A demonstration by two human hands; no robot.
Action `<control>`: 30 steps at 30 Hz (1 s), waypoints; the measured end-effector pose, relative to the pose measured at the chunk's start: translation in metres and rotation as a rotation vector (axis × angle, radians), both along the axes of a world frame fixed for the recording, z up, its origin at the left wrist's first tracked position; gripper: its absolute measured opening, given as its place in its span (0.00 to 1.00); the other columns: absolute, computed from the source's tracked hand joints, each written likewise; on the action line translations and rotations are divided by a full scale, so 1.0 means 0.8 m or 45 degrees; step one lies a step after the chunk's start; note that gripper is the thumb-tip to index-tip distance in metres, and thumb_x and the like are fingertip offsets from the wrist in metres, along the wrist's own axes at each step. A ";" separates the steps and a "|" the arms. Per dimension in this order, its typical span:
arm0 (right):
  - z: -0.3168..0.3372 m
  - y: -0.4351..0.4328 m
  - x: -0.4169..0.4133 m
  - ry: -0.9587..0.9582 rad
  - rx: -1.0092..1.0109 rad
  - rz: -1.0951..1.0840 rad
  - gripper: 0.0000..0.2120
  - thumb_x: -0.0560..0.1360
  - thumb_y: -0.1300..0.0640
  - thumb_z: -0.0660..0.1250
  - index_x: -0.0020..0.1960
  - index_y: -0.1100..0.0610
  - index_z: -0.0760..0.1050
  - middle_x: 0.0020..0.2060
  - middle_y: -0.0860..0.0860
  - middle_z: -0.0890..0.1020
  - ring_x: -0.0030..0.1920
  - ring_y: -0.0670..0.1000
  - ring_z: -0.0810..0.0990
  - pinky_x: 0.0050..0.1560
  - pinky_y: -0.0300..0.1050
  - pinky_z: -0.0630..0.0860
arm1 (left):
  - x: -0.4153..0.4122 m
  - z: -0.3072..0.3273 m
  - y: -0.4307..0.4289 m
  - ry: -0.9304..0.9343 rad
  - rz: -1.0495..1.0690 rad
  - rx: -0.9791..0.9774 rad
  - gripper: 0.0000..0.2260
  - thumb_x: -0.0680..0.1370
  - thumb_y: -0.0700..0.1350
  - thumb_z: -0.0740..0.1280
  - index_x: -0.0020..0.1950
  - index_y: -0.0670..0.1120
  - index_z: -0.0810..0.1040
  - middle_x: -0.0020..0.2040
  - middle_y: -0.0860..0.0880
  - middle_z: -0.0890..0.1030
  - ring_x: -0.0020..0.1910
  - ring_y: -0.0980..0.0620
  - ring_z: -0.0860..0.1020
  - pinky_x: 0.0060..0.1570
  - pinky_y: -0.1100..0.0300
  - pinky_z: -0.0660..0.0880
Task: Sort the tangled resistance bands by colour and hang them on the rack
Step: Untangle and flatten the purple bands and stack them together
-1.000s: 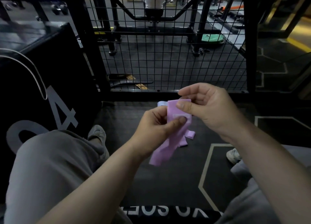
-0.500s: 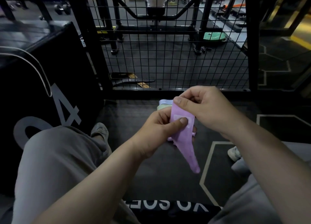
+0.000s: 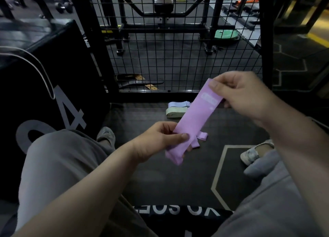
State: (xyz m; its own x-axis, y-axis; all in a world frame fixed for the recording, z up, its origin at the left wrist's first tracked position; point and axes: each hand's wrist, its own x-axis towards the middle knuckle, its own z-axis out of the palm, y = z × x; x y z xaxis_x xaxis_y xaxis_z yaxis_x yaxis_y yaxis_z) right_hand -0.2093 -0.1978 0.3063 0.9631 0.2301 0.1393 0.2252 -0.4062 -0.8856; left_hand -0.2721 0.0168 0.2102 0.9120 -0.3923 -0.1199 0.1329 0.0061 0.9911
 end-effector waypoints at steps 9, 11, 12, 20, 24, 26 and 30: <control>-0.009 -0.073 0.040 -0.044 0.173 -0.445 0.11 0.82 0.51 0.65 0.56 0.57 0.80 0.41 0.50 0.82 0.37 0.46 0.78 0.36 0.41 0.74 | 0.001 -0.008 0.050 0.039 0.254 0.258 0.06 0.69 0.44 0.77 0.40 0.43 0.83 0.39 0.44 0.84 0.39 0.52 0.80 0.42 0.61 0.76; -0.018 -0.082 0.041 -0.001 0.192 -0.463 0.11 0.82 0.52 0.65 0.57 0.58 0.80 0.40 0.50 0.81 0.37 0.46 0.77 0.36 0.41 0.73 | 0.003 -0.009 0.052 0.072 0.396 0.172 0.07 0.69 0.44 0.77 0.39 0.42 0.81 0.38 0.44 0.83 0.37 0.50 0.79 0.40 0.60 0.76; -0.022 -0.085 0.039 0.013 0.190 -0.456 0.11 0.82 0.52 0.64 0.56 0.59 0.79 0.39 0.51 0.80 0.36 0.46 0.77 0.35 0.42 0.73 | 0.006 -0.011 0.052 0.101 0.461 0.132 0.07 0.70 0.42 0.77 0.40 0.42 0.81 0.37 0.44 0.82 0.36 0.50 0.79 0.39 0.61 0.77; -0.073 -0.090 0.049 0.282 -0.022 -0.317 0.05 0.81 0.58 0.66 0.50 0.58 0.79 0.32 0.55 0.77 0.25 0.44 0.73 0.29 0.39 0.67 | 0.033 -0.044 0.069 0.370 0.872 0.075 0.04 0.76 0.39 0.74 0.47 0.42 0.80 0.31 0.47 0.83 0.30 0.51 0.83 0.30 0.62 0.79; -0.122 -0.086 0.081 0.497 -0.235 -0.261 0.05 0.80 0.59 0.67 0.50 0.60 0.80 0.30 0.56 0.79 0.26 0.49 0.69 0.25 0.37 0.62 | 0.061 -0.062 0.074 0.447 1.006 0.093 0.00 0.78 0.37 0.70 0.48 0.40 0.81 0.32 0.46 0.83 0.29 0.50 0.82 0.28 0.61 0.79; -0.151 -0.084 0.096 0.627 -0.344 -0.251 0.06 0.80 0.61 0.67 0.49 0.64 0.79 0.31 0.59 0.81 0.24 0.49 0.68 0.22 0.35 0.60 | 0.077 -0.078 0.075 0.512 1.045 0.155 0.02 0.77 0.35 0.69 0.46 0.41 0.80 0.31 0.45 0.83 0.30 0.49 0.82 0.29 0.61 0.79; -0.233 -0.079 0.112 0.959 -0.458 -0.259 0.06 0.79 0.64 0.67 0.52 0.68 0.78 0.38 0.66 0.83 0.31 0.55 0.80 0.28 0.39 0.67 | 0.102 -0.136 0.074 0.759 1.044 0.251 0.01 0.77 0.36 0.70 0.48 0.40 0.80 0.35 0.44 0.82 0.30 0.50 0.80 0.30 0.59 0.79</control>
